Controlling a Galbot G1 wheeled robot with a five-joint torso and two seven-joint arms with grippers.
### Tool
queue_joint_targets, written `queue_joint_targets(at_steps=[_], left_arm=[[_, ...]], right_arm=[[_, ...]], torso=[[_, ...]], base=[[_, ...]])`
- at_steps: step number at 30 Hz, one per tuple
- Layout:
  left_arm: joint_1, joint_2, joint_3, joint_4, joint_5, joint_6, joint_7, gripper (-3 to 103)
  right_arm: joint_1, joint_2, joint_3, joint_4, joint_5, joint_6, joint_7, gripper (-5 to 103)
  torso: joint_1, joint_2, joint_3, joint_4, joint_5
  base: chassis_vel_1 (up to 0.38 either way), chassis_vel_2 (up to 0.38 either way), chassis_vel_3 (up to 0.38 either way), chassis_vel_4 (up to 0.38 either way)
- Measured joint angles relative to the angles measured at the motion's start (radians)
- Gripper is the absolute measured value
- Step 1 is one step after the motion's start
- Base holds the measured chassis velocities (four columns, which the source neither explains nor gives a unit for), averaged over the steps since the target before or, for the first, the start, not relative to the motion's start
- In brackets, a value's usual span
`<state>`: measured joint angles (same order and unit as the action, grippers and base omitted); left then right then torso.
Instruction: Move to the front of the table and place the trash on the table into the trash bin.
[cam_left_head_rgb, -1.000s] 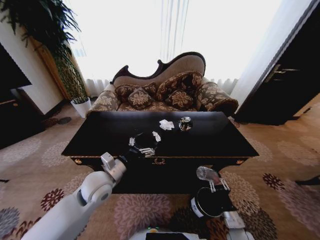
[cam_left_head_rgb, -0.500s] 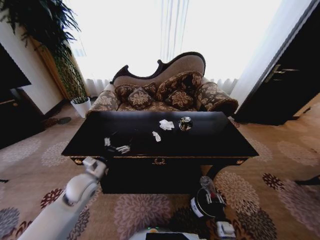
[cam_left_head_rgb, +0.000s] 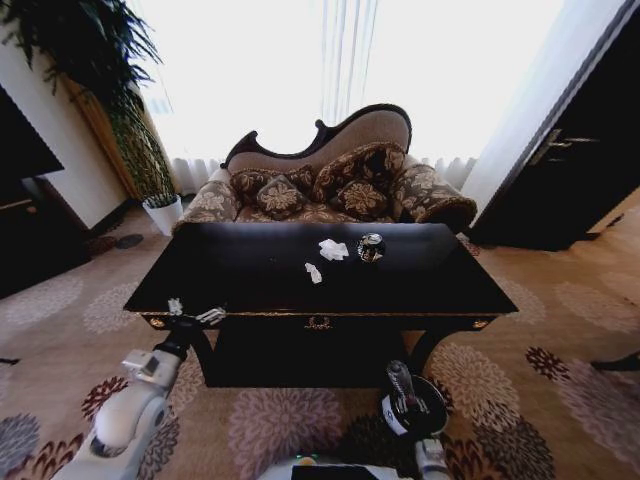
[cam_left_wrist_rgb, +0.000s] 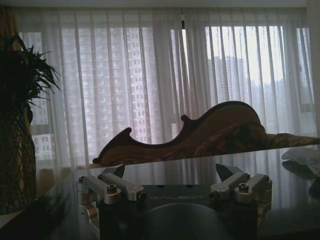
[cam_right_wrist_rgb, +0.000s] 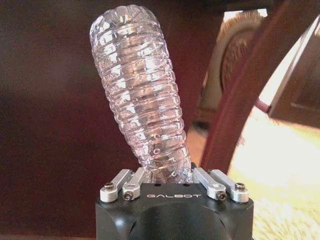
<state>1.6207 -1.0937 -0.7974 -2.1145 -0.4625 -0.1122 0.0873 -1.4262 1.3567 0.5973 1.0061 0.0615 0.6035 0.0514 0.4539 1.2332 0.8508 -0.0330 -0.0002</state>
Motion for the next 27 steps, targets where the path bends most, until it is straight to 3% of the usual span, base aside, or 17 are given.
queue_joint_targets(at_steps=[7,16,20,23,27], left_arm=[[0.087,-0.031,-0.045,-0.019,-0.001,-0.031,0.015,100],[0.106,-0.038,-0.055,-0.057,-0.004,-0.032,0.015,100],[0.107,-0.038,-0.054,-0.063,-0.006,-0.029,0.015,100],[0.106,-0.038,-0.054,-0.063,-0.010,-0.025,0.014,100],[0.098,-0.037,-0.051,-0.061,-0.012,-0.023,0.014,100]], right_arm=[[0.108,-0.036,-0.014,-0.175,0.049,0.002,-0.046,27],[0.251,-0.066,-0.034,-0.347,0.063,0.012,-0.073,24],[0.279,-0.073,-0.036,-0.385,0.064,0.014,-0.085,32],[0.288,-0.081,-0.039,-0.417,0.056,0.022,-0.121,48],[0.296,-0.088,-0.037,-0.430,0.057,0.023,-0.125,59]], torso=[[0.000,0.000,0.000,0.0004,0.0002],[0.000,0.000,0.000,0.0006,0.0001],[0.000,0.000,0.000,0.0006,0.0000],[0.000,0.000,0.000,0.0004,0.0001],[0.000,0.000,0.000,0.0005,0.0000]], base=[[0.000,0.000,0.000,0.000],[0.000,0.000,0.000,0.000],[0.000,0.000,0.000,0.000],[0.000,0.000,0.000,0.000],[0.000,0.000,0.000,0.000]])
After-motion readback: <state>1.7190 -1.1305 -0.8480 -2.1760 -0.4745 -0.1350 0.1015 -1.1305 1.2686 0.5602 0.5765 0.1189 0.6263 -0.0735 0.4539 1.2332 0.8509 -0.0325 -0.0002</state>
